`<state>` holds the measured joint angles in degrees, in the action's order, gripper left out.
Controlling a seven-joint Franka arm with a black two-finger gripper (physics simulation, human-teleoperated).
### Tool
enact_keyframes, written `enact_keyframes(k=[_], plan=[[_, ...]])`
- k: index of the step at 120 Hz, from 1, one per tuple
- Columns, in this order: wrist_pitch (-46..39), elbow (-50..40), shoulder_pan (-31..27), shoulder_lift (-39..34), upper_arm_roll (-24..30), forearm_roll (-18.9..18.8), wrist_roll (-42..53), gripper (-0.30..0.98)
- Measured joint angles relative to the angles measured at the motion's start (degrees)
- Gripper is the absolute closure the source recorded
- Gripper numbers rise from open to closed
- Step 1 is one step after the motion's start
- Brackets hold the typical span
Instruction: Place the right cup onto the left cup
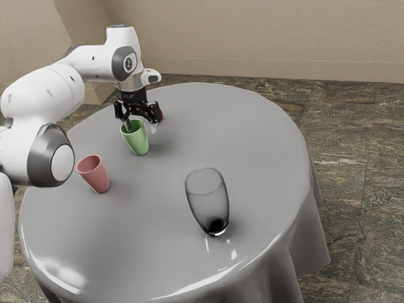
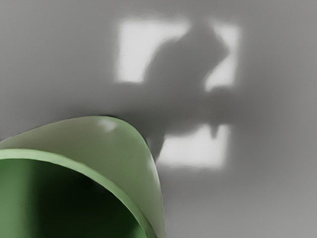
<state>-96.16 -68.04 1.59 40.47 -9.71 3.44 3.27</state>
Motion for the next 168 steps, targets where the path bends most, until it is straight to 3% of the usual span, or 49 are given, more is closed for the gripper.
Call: enact_keyframes(k=[21,90,115,168], plan=[[-0.2,0.0,0.0,0.6,0.0,0.3,-0.1,0.06],[-0.5,-0.1,0.1,0.6,-0.6,0.1,-0.3,0.69],[-0.4,-0.8,0.2,-1.3,-0.6,-0.3,-0.3,0.75],[0.0,-8.2,1.1,-16.2,-0.5,-2.9,-0.3,0.78]])
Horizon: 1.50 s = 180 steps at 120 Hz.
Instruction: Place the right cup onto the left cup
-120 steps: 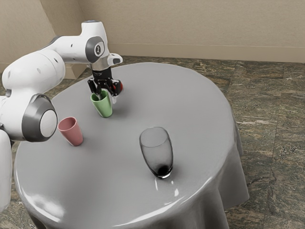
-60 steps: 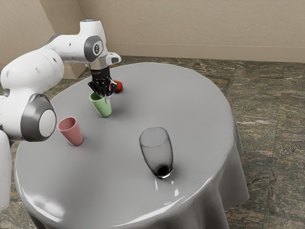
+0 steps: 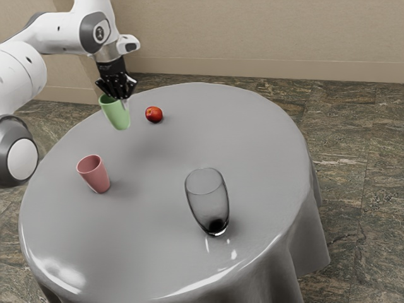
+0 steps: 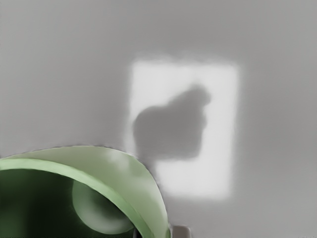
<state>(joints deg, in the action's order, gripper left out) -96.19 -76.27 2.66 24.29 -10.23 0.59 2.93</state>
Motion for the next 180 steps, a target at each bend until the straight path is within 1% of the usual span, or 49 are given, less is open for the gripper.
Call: enact_keyframes(k=[45,77,108,180], plan=[[-4.5,-13.3,0.2,-9.4,0.2,-0.2,-0.3,0.79],[-6.8,-17.9,0.1,-13.4,0.2,-1.0,-0.5,0.78],[-7.9,-20.0,-0.3,-14.6,-0.3,-1.9,-0.4,0.79],[-12.9,-31.1,-0.6,-23.4,-0.2,-2.2,-0.9,0.78]])
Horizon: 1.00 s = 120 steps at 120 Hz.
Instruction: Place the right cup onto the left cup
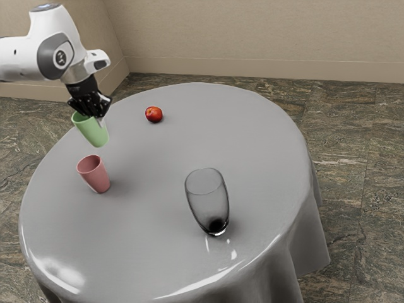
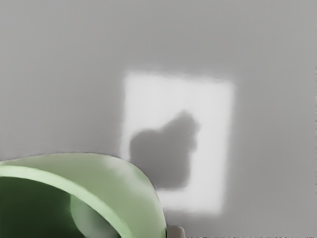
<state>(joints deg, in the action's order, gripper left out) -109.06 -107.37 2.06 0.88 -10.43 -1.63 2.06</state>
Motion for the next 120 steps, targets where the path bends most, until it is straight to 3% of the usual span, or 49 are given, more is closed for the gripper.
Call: enact_keyframes(k=[120], plan=[[-3.7,-9.5,-3.9,-7.0,1.3,-2.5,-1.9,0.78]])
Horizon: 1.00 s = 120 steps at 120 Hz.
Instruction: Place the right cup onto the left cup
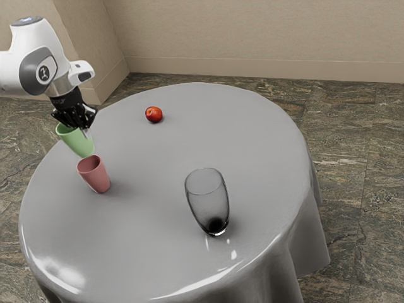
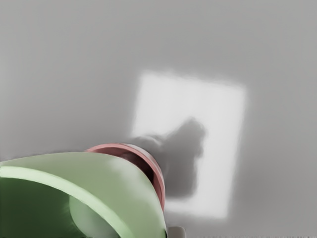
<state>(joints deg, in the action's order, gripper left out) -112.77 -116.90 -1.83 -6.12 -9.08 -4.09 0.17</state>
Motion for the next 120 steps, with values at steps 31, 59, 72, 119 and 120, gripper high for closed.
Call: enact_keyframes(k=[31,59,72,119,120], plan=[[-0.7,-1.2,-0.5,-0.3,0.0,-0.1,-0.5,0.78],[-1.5,-1.9,-0.8,-0.1,0.0,-0.1,-1.0,0.78],[-1.8,-1.9,-0.8,0.6,0.0,-0.1,-1.1,0.78],[-2.8,-1.8,-0.9,3.0,0.1,-0.1,-1.5,0.78],[-2.8,-1.8,-0.9,3.1,0.1,-0.1,-1.6,0.78]])
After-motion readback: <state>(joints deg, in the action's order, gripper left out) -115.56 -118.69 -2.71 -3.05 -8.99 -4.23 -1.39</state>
